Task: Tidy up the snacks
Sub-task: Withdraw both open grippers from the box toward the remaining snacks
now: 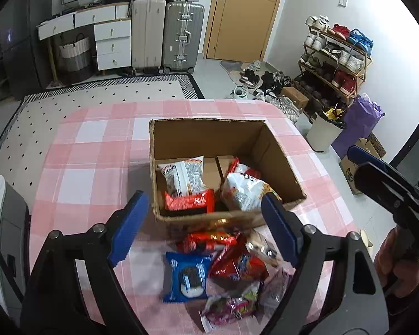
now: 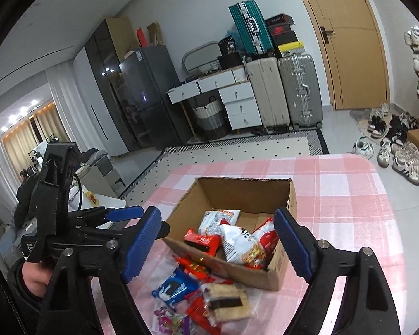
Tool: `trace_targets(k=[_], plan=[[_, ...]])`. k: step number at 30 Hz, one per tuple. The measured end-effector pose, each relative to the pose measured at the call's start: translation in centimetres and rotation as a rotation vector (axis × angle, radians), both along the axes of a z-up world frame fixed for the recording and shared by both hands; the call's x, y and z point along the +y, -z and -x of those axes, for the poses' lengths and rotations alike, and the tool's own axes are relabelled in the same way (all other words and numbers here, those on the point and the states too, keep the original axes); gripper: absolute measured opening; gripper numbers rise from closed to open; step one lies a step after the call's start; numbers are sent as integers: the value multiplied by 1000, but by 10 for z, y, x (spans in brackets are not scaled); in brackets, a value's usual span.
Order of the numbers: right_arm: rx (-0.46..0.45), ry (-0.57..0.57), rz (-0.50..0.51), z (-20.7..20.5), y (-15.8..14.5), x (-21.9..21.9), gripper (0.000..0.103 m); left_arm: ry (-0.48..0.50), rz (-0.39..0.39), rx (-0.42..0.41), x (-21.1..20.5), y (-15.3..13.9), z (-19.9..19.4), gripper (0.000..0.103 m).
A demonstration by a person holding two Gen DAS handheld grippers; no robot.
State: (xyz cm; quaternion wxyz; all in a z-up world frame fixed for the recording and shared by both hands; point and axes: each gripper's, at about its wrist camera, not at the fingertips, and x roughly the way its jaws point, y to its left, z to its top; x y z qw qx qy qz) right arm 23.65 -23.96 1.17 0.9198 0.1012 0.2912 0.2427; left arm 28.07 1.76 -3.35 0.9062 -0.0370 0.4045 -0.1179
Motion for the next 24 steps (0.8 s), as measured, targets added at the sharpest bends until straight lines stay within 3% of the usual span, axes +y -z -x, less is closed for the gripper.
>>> trace_targets(k=[11,16,24], plan=[[-56,23,-4,70,-14,-7,92,-9,5,-59,5,-24,76,88],[-69,25,-9,96,-17,-10,95,-10,13,-91,7,-32,107,101],[-63,40,10,129,-16,-9,97,-21,37,-136,19,-41,154,102]])
